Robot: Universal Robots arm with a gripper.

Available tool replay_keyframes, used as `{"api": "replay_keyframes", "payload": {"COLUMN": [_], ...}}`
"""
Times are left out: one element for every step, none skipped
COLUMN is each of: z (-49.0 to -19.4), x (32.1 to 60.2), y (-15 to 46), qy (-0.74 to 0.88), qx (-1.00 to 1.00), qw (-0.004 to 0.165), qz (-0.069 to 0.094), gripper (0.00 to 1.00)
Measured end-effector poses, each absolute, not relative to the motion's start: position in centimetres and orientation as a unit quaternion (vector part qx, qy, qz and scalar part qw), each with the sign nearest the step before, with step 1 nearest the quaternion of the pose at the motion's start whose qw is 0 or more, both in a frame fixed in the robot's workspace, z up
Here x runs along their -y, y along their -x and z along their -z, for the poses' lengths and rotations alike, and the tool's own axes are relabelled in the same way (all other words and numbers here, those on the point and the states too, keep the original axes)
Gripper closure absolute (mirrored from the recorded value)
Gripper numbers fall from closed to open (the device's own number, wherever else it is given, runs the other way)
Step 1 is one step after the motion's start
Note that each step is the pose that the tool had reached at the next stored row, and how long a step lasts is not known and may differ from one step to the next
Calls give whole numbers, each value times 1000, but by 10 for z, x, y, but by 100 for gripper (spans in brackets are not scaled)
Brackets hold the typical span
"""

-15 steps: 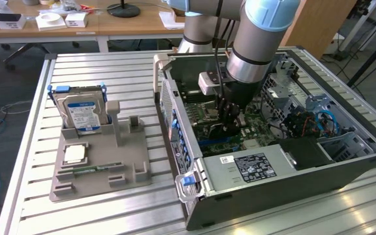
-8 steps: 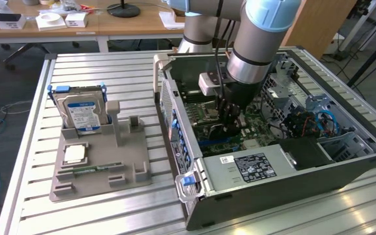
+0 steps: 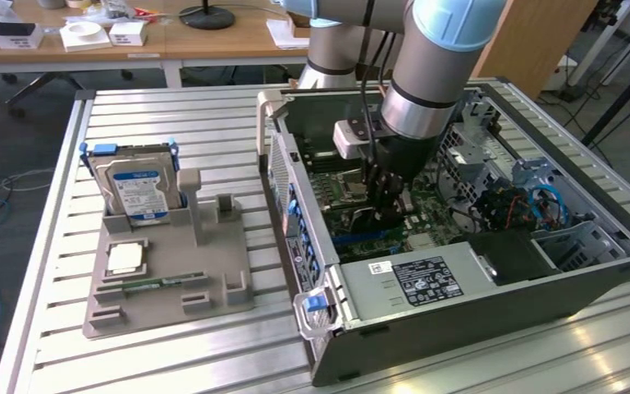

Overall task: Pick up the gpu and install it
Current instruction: 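Insert the gpu into the slot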

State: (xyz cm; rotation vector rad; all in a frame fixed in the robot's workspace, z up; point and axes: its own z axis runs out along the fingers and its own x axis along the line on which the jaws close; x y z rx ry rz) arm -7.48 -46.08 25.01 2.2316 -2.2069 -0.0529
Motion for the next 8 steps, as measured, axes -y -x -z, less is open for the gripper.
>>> {"api": "replay_keyframes", "payload": {"z": [-250,-250,-250,-250,-250,-250,-250,-249], "x": [461,461,461,461,461,461,461,461], "y": [75,75,75,75,75,75,75,75], "qy": [-711,-711,-710,-710,-710,-710,-710,-710], "qx": [703,703,704,704,704,704,704,704], "qw": [1,1,1,1,1,1,1,2], "qz": [17,17,17,17,17,17,17,17], "gripper": [73,73,73,73,73,73,73,73]}}
